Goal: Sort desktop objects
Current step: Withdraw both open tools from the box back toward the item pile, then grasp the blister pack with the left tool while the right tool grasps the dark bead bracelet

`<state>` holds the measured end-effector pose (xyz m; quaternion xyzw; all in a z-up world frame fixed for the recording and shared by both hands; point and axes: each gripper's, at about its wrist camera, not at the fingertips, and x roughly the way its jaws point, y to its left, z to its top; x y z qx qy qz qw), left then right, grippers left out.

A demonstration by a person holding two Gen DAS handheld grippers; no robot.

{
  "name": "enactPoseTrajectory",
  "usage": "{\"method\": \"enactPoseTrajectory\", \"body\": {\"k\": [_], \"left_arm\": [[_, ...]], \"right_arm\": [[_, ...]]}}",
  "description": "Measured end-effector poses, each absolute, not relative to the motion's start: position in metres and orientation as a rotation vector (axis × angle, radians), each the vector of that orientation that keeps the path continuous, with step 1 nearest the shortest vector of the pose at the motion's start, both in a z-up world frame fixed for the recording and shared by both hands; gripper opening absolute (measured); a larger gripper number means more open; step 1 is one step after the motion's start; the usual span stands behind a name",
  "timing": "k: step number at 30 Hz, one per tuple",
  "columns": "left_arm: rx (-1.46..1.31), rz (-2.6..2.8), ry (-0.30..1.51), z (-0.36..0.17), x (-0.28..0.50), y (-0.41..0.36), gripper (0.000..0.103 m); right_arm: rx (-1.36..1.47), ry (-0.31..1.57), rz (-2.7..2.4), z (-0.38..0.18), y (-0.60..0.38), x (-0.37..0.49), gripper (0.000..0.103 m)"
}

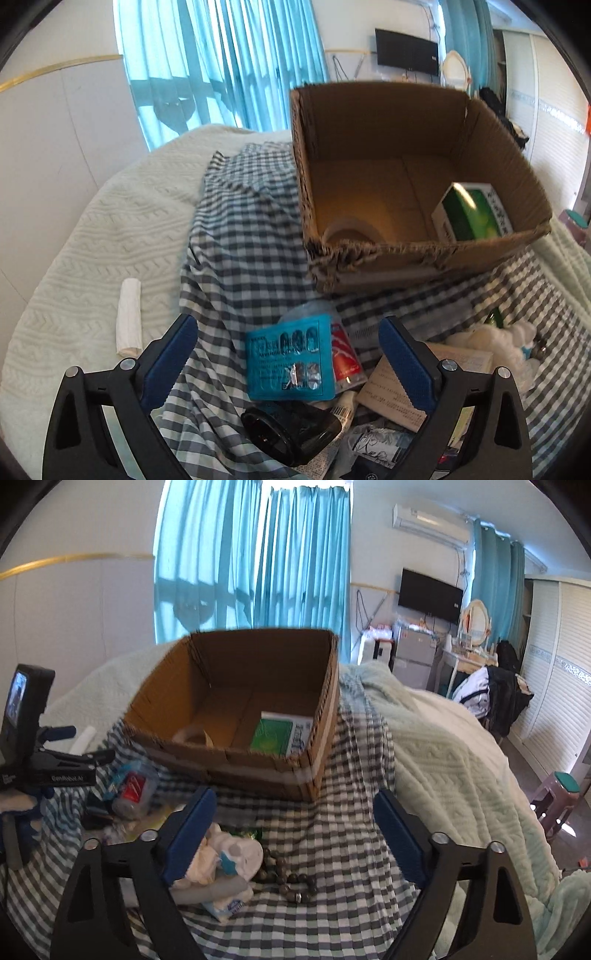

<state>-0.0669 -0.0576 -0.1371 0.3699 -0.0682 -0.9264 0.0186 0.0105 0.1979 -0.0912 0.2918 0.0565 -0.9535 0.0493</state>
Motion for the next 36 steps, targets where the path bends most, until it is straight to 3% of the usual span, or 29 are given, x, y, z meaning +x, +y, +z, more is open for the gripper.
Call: {"method": "enactPoseTrajectory", "body": {"k": [6, 15, 22, 30, 32, 34, 36], "left_arm": [[1.199, -2.858, -0.243, -0.152, -0.07, -0.054, 0.099], [1.327, -2.787, -0.188, -0.167, -0.084, -0.066, 0.089], [1.429, -2.717, -0.166, -0.184, -0.096, -0.07, 0.088], [1.476, -2.688, -0.122, -0.194, -0.109, -0.077, 0.085], [1.475, -2.698, -0.13, -0.194, -0.109, -0.074, 0.079], [1.469, -2.716, -0.124, -0.191, -0.108, -0.073, 0.052], [1.479, -2.741, -0.115, -0.189, -0.107, -0.072, 0.035]], "right_arm": [[1.058, 0.158, -2.839, -0.115, 0.2, -0.004, 0.078], [1.369, 0.176, -2.727, -0.161, 0.202, -0.025, 0.065], [1.564, 0.316, -2.616, -0.194, 0.186, -0.04, 0.064], [1.694, 0.338, -2.521, -0.222, 0.182, -0.058, 0.065], [1.693, 0.358, -2.515, -0.224, 0.179, -0.06, 0.064], [1.682, 0.355, -2.514, -0.224, 0.179, -0.06, 0.058], [1.663, 0.35, -2.513, -0.222, 0.179, -0.057, 0.046]]}}
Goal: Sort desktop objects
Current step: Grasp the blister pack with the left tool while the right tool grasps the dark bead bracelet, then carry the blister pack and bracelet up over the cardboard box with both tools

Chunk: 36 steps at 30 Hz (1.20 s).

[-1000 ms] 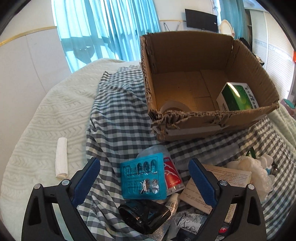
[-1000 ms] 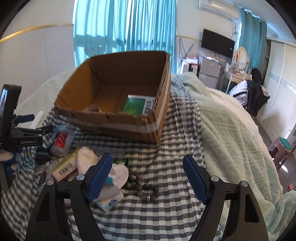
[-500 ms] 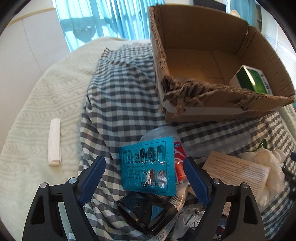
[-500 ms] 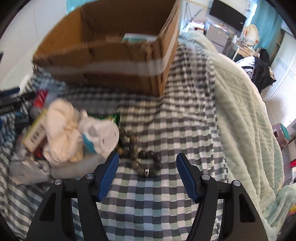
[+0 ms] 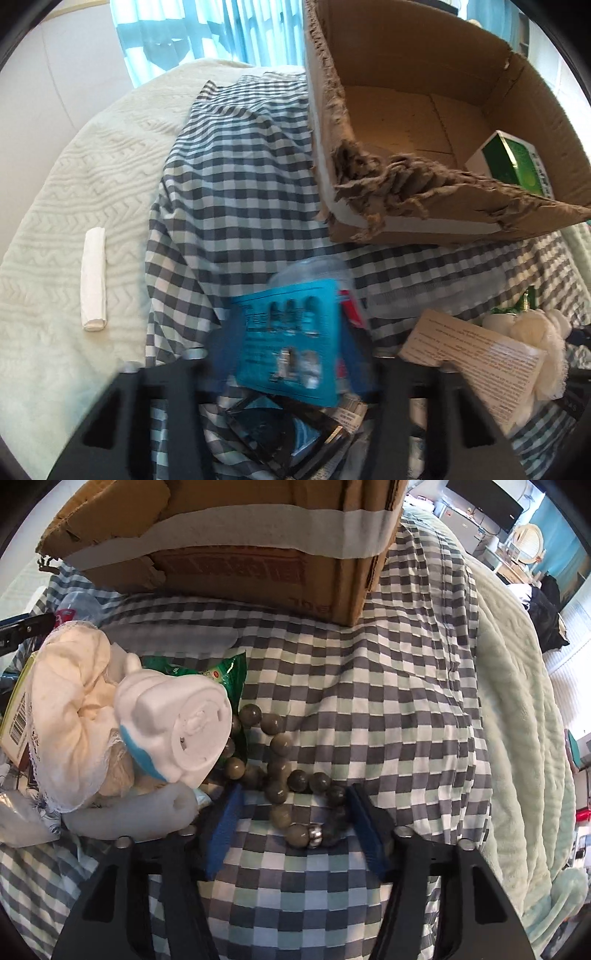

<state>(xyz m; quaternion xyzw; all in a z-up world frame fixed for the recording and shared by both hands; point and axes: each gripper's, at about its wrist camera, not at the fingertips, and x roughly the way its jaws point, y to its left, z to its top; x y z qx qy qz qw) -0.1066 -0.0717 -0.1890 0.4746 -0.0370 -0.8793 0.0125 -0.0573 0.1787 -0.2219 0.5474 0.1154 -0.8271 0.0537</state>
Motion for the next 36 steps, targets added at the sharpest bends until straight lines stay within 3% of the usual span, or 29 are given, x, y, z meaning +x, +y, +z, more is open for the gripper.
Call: {"method": "enactPoseTrajectory", "body": {"k": [1, 3, 7, 14, 15, 36], "left_arm": [[1.486, -2.751, -0.117, -0.188, -0.106, -0.07, 0.026], [1.491, -2.761, -0.133, -0.186, -0.105, -0.067, 0.018], [1.467, -2.77, -0.124, -0.181, -0.102, -0.067, 0.016], [1.421, -2.823, -0.088, -0.163, -0.093, -0.068, 0.009], [1.411, -2.832, -0.089, -0.161, -0.092, -0.07, 0.004], [1.174, -2.97, 0.001, -0.095, -0.054, -0.09, 0.005]], "right_arm": [[1.656, 0.35, -2.513, -0.221, 0.178, -0.056, 0.036], [1.653, 0.353, -2.513, -0.22, 0.178, -0.055, 0.029], [1.654, 0.36, -2.513, -0.218, 0.178, -0.051, 0.012], [1.598, 0.326, -2.567, -0.204, 0.182, -0.043, 0.011], [1.581, 0.311, -2.579, -0.2, 0.184, -0.042, 0.011], [1.243, 0.141, -2.718, -0.137, 0.195, -0.013, 0.011]]}}
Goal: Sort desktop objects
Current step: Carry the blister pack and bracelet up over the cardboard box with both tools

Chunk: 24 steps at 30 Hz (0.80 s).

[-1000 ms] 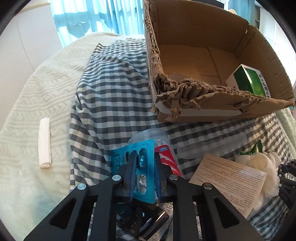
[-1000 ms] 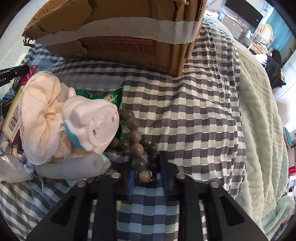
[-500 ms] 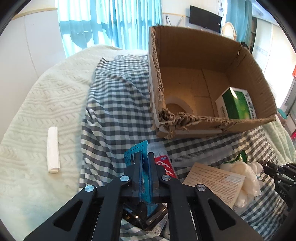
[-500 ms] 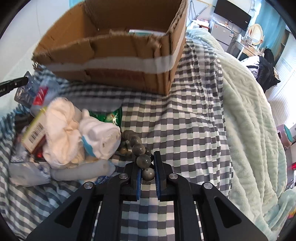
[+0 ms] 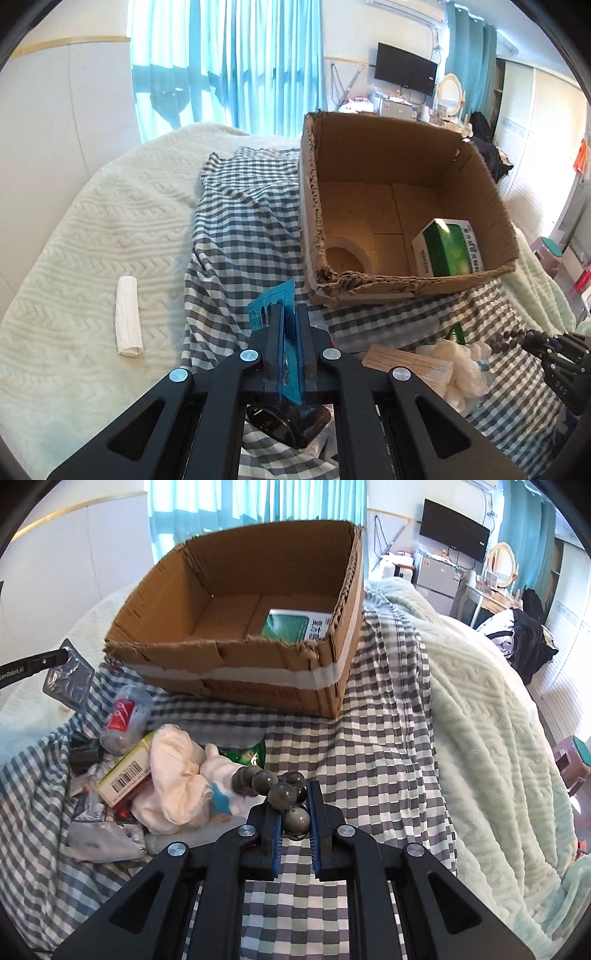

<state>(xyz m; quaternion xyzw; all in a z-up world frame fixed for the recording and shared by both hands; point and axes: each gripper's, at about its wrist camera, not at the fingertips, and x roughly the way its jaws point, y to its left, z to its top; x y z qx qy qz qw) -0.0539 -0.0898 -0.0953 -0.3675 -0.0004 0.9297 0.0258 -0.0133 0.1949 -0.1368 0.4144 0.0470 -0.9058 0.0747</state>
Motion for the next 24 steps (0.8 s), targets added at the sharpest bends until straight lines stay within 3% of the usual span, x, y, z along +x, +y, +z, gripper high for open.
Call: {"method": "enactPoseTrajectory", "body": {"k": [24], "left_arm": [[-0.612, 2.867, -0.014, 0.0, 0.031, -0.047, 0.005]], "right_arm": [[0.681, 0.044, -2.854, -0.045, 0.189, 0.055, 0.011]]}}
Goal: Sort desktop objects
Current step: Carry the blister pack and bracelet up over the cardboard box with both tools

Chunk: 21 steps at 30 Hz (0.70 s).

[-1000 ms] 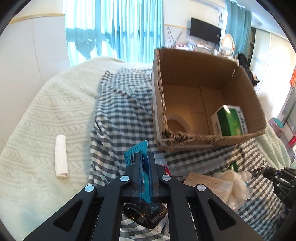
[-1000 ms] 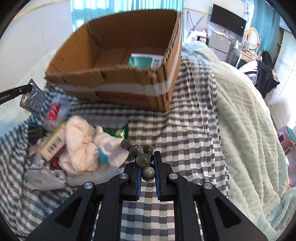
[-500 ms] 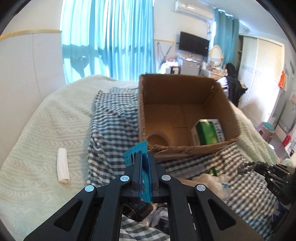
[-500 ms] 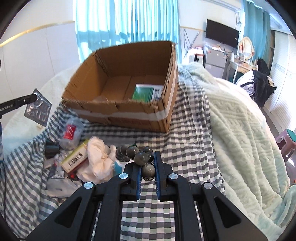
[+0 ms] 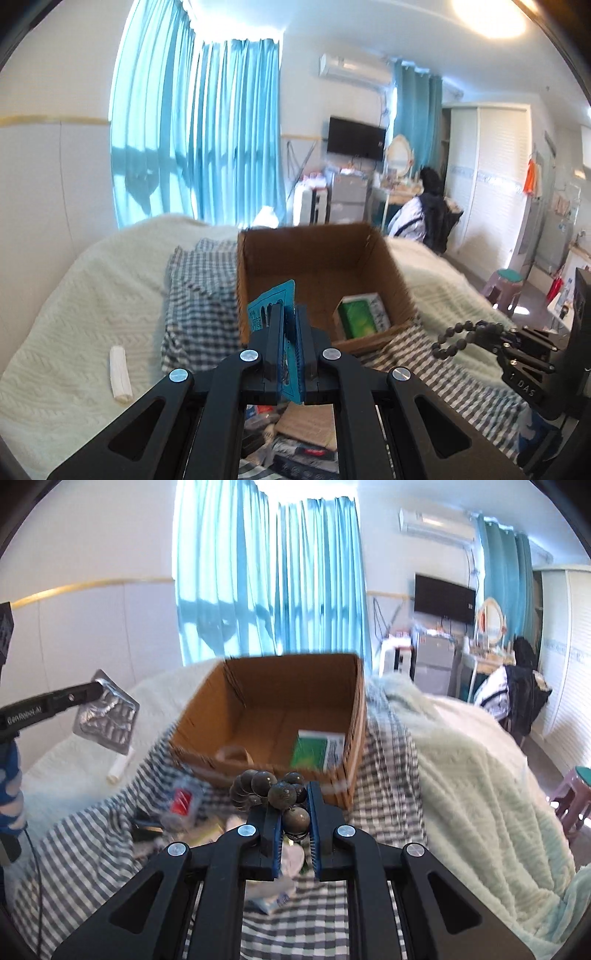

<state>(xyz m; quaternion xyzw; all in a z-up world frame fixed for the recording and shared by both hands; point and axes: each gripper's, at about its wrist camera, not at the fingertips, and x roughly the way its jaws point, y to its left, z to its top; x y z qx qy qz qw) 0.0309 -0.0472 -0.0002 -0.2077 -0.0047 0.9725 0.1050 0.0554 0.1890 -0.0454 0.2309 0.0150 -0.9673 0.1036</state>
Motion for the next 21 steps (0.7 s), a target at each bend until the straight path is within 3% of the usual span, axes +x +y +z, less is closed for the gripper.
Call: {"method": "enactPoseTrajectory", "body": {"k": [21], "left_arm": [[-0.198, 2.884, -0.028, 0.076, 0.073, -0.032, 0.005]], "right_arm": [[0.297, -0.008, -2.876, 0.065, 0.188, 0.104, 0.011]]}}
